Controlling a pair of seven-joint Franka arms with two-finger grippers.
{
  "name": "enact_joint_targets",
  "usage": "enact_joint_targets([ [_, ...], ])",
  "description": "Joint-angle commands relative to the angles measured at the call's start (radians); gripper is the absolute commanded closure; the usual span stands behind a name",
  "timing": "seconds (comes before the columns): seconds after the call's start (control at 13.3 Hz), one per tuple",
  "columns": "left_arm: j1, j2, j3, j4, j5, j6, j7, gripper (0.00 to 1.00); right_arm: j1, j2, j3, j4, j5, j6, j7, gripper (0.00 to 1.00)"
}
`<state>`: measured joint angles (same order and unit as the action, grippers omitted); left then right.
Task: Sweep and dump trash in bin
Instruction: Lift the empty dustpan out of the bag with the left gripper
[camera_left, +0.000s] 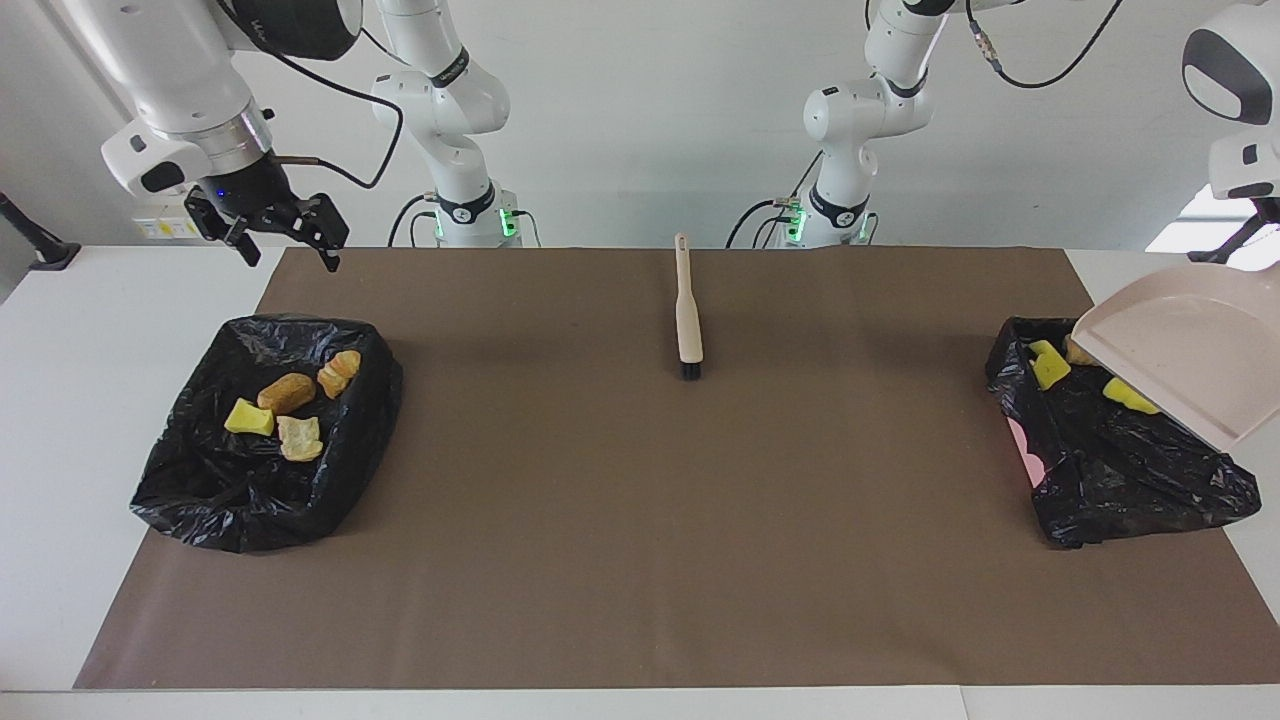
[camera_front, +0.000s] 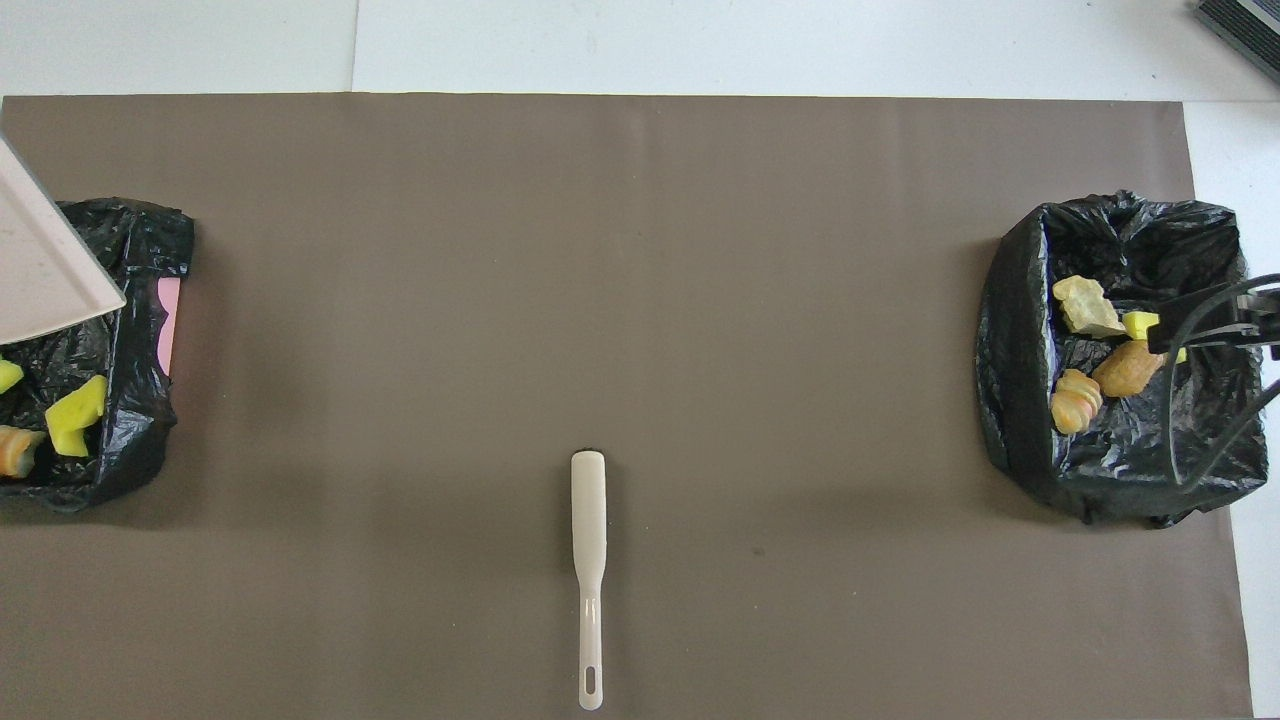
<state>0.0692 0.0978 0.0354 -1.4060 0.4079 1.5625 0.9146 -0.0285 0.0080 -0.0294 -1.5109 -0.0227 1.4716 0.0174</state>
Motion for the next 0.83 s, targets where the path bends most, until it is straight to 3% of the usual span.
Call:
enact_joint_targets([
  [0.0,-0.066,-0.044,0.004,-0.056,-0.112,-0.029,-0.309,1.0,-0.014,-0.025,0.009,-0.031,0.017,0.003,0.003,0.0],
  [0.3,-0.192,-0.052,0.001,-0.128,-0.219,0.016,-0.886,1.0,-0.004,-0.023,0.014,-0.031,0.018,0.004,0.004,0.0],
  [0.53,-0.285,-0.049,0.001,-0.2,-0.306,0.121,-1.077,1.0,-0.001,-0.023,0.02,-0.031,0.018,0.004,0.004,0.0],
  [0.75,-0.363,-0.044,-0.002,-0.254,-0.383,0.203,-1.11,1.0,-0.002,-0.023,0.02,-0.031,0.018,0.004,0.006,0.0],
])
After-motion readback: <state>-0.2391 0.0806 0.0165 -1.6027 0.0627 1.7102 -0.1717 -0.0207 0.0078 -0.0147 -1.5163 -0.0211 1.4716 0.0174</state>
